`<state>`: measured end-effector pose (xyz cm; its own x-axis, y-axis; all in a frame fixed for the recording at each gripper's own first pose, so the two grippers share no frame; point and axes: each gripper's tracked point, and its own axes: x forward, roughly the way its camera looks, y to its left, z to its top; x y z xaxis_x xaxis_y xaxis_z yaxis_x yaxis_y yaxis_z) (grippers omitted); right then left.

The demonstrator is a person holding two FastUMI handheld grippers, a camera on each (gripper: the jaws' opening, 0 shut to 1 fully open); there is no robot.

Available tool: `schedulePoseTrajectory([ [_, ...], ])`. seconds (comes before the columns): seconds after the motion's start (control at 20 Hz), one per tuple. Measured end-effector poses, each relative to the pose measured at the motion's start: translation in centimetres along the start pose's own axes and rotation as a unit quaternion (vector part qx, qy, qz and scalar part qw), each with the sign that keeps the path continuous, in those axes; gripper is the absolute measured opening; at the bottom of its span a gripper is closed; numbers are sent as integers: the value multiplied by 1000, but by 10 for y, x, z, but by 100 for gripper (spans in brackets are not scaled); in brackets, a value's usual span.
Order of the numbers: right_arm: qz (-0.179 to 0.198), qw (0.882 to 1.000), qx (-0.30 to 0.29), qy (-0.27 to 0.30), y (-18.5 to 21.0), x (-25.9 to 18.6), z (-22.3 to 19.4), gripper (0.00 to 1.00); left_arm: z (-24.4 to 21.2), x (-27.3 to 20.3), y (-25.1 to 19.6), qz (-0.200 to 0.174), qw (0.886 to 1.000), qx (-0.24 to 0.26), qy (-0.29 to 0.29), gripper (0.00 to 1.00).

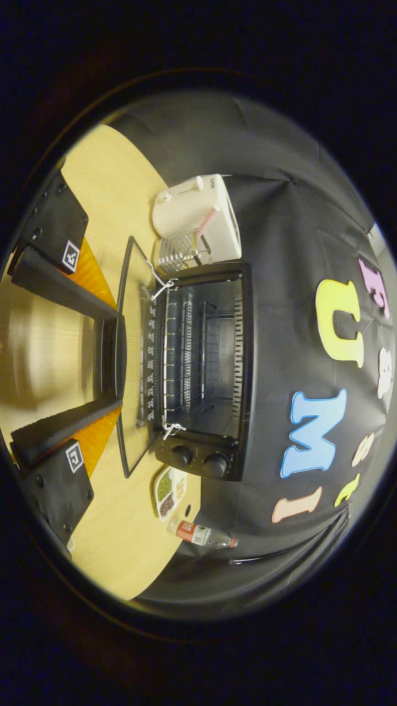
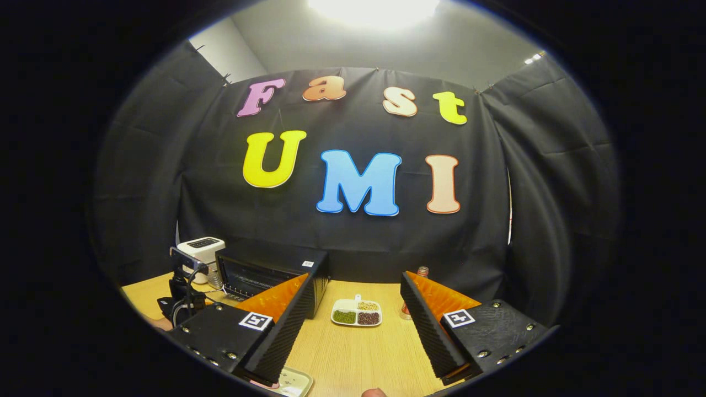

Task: Open the electric oven with the left hand, put the food in, and close the electric oven.

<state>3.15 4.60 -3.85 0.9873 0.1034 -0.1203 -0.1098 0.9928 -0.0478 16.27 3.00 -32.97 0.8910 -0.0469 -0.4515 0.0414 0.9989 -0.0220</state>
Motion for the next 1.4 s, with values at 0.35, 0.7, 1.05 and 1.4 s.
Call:
schedulePoseTrajectory([
  [0.35, 45, 999, 24, 17, 13, -5, -15, 97, 45, -63, 2, 13, 998, -1, -59, 95],
  [0.7, 117, 983, 69, 122, 41, -6, -78, 98, 153, -173, 4, 27, 983, 6, -182, 95],
  [1.05, 204, 932, 99, 283, 84, -35, -164, 98, 208, -255, 16, 37, 968, 8, -247, 95],
  [1.4, 230, 845, 179, 448, 114, -64, -233, 97, 222, -285, 29, 47, 962, 2, -270, 100],
])
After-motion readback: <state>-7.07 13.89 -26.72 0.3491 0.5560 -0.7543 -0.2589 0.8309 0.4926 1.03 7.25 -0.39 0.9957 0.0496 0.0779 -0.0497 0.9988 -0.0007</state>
